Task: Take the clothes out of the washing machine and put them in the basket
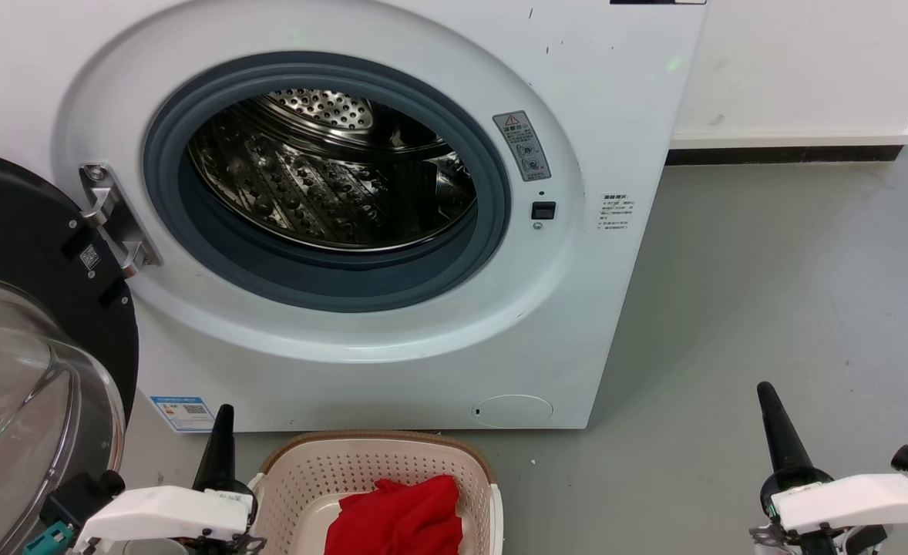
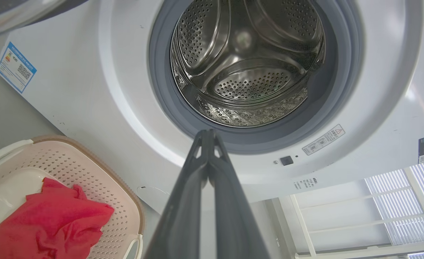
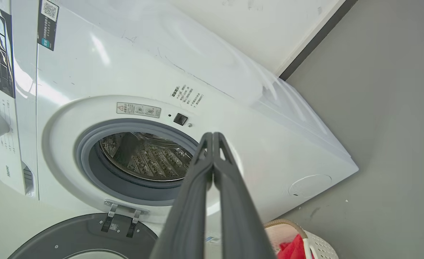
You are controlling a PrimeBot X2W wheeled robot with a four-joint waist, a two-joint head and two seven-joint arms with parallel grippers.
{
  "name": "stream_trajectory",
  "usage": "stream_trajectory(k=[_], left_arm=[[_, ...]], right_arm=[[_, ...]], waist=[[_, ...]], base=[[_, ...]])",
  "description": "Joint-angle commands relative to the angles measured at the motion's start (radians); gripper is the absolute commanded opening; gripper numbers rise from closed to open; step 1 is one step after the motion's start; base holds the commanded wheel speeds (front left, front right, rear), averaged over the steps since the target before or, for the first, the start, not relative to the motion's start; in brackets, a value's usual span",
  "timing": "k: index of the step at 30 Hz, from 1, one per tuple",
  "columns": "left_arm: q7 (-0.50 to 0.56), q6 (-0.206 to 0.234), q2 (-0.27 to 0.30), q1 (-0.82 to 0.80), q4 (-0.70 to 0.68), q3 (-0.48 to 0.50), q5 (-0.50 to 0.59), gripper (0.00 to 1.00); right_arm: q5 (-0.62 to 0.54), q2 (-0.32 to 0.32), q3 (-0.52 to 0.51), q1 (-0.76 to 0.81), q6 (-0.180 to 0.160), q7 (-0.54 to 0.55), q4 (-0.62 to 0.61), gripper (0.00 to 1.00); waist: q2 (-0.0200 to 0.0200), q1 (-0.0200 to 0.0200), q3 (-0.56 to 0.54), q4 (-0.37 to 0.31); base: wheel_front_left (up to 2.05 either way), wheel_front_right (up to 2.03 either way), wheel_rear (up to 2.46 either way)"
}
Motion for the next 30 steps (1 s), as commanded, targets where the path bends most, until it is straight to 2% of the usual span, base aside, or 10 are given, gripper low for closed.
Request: stream_trajectory(k=[1,30], left_arm=[[0.008,-0.009,0.002,-0.028,-0.005,0.005,-0.03,0.0],[0.077,-0.036,0.002,-0.066,0.025,0.02,-0.324,0.0]], right_arm=[[0.031,-0.006,-0.006,-0.031,0.0,0.006,-0.004,0.0],[0.322,-0.002,-0.043,-0.073,0.0,0.08,0.031,0.0]], waist=[[0.0,-0.0001,0.0,0.0],[0.0,-0.0001,0.003,0.003]], base=[[0.0,0.0,0.0],[0.0,0.0,0.0]])
